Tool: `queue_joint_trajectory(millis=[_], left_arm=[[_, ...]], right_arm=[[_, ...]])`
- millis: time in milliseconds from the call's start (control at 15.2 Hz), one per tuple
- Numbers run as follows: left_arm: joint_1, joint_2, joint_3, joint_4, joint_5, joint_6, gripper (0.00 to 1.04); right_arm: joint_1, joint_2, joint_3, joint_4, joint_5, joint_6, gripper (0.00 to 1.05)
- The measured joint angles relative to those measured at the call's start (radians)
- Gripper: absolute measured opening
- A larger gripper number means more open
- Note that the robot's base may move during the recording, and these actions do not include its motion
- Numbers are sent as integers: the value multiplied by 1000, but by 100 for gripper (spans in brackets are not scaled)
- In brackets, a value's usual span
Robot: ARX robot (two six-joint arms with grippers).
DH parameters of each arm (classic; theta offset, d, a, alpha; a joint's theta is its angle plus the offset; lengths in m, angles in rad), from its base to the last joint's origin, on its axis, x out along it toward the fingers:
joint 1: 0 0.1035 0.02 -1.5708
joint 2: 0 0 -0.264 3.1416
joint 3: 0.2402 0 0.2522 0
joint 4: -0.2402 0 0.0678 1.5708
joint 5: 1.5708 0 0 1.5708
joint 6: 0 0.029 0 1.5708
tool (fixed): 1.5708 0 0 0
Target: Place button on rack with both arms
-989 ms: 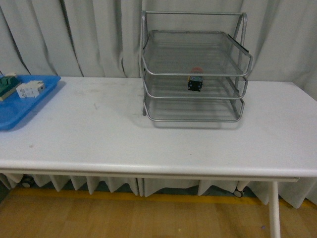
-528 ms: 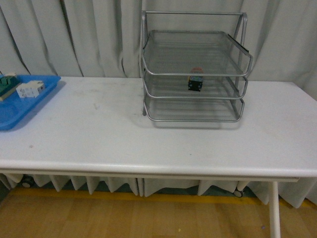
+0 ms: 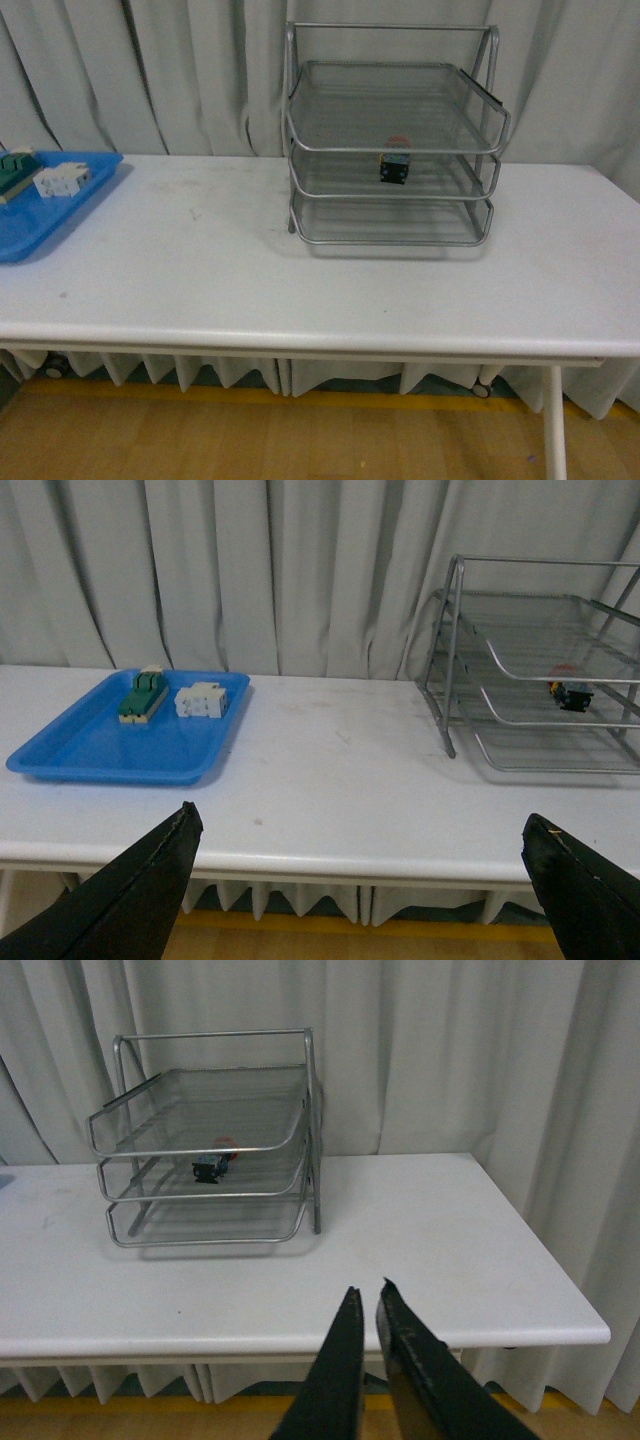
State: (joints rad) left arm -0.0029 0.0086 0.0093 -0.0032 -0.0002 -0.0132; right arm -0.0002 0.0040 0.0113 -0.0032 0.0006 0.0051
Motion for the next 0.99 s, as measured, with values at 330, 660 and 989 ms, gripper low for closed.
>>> queue_joint_trajectory(millis=[330, 660, 989], left_arm=[[0, 0, 0, 0, 0, 0, 98], [0, 0, 0, 0, 0, 0, 98], [0, 0, 0, 0, 0, 0, 98]], right_arm=[[0, 0, 0, 0, 0, 0, 74], [0, 0, 0, 0, 0, 0, 98], [0, 0, 0, 0, 0, 0, 98]])
